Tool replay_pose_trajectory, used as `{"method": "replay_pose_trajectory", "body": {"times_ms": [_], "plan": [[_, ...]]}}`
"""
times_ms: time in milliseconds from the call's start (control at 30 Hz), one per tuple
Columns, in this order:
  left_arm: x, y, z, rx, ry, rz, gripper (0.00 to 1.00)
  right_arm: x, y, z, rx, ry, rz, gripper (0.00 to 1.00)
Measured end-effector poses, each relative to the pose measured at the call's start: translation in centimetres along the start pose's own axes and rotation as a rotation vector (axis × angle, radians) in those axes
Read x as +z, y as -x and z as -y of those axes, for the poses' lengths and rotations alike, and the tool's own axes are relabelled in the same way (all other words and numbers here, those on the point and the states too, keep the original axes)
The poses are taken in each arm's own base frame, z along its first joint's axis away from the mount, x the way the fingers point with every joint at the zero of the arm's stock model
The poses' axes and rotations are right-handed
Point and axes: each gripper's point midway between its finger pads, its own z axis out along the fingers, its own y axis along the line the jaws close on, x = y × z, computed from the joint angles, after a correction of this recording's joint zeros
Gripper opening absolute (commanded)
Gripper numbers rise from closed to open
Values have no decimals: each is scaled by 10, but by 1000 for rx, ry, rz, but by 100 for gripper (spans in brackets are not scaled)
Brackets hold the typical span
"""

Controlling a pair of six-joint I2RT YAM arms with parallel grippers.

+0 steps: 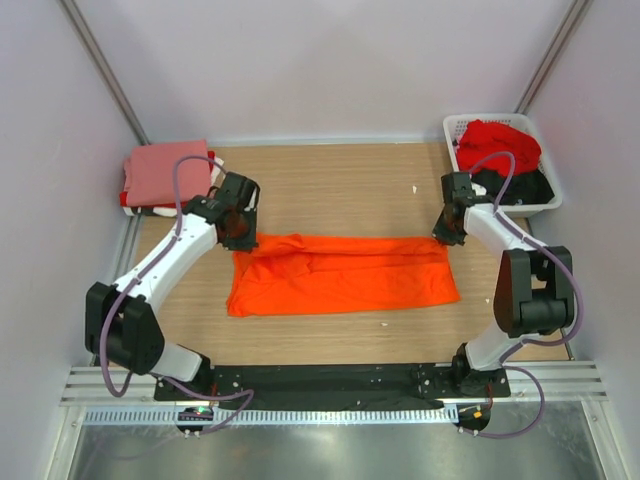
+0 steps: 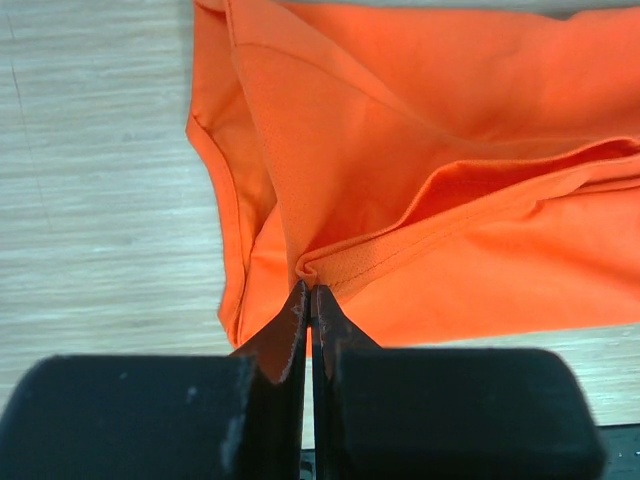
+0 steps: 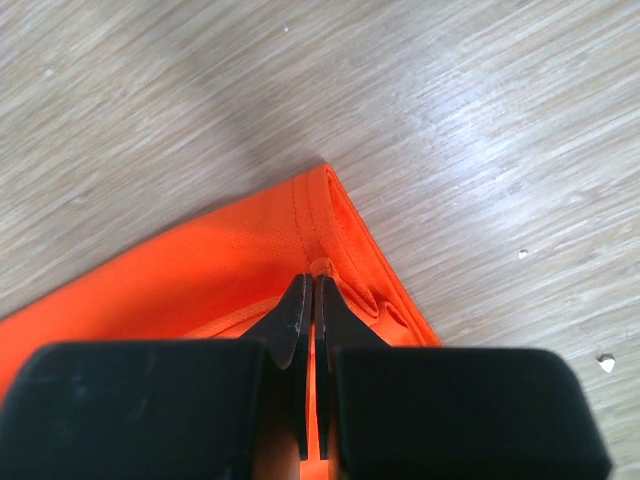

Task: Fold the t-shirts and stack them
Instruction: Fold the tshirt

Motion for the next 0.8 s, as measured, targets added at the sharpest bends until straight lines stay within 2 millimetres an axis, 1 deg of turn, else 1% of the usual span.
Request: {"method": "replay_pose_trajectory", "body": {"times_ms": [33, 67, 100, 133, 167, 267, 300, 367, 467, 533, 600, 633, 667, 700, 733, 800], "plan": [[-1, -3, -1, -2, 2, 1, 3, -1, -1, 1, 0, -1, 2, 19], [-2, -7, -1, -8, 5, 2, 7, -1, -2, 2, 4, -2, 3, 40], [-3, -11, -2, -14, 9, 2, 23, -1, -4, 4, 7, -4, 5, 64], [-4, -16, -4, -14, 14, -2, 31, -2, -5, 6, 11, -9, 6, 91], [-5, -20, -4, -23, 17, -4, 36, -2, -7, 8, 12, -17, 7, 96], [-13, -38, -8, -44, 36, -9, 41, -7, -8, 17, 7, -42, 29, 98], [-17, -42, -10, -53, 40, -2, 47, -12, -7, 20, 11, -44, 45, 98], [-30, -48, -13, -75, 36, 30, 50, -27, -2, 23, 27, -34, 87, 98], [-55, -46, -17, -131, 11, 128, 52, -57, 15, 20, 62, 28, 176, 94], [-67, -41, -18, -171, -13, 202, 51, -73, 23, 13, 77, 89, 221, 88], [-65, -43, -18, -202, -27, 227, 50, -83, 29, 1, 81, 167, 244, 81], [-61, -46, -17, -219, -30, 224, 49, -86, 29, -8, 72, 211, 243, 75], [-54, -48, -15, -228, -37, 217, 49, -85, 27, -19, 59, 258, 231, 72], [-46, -51, -12, -239, -43, 209, 49, -82, 24, -30, 39, 295, 212, 68], [-36, -55, -9, -246, -47, 190, 49, -78, 18, -41, 17, 331, 186, 68], [-14, -64, -2, -260, -52, 148, 47, -62, 3, -61, -25, 383, 119, 66]]}}
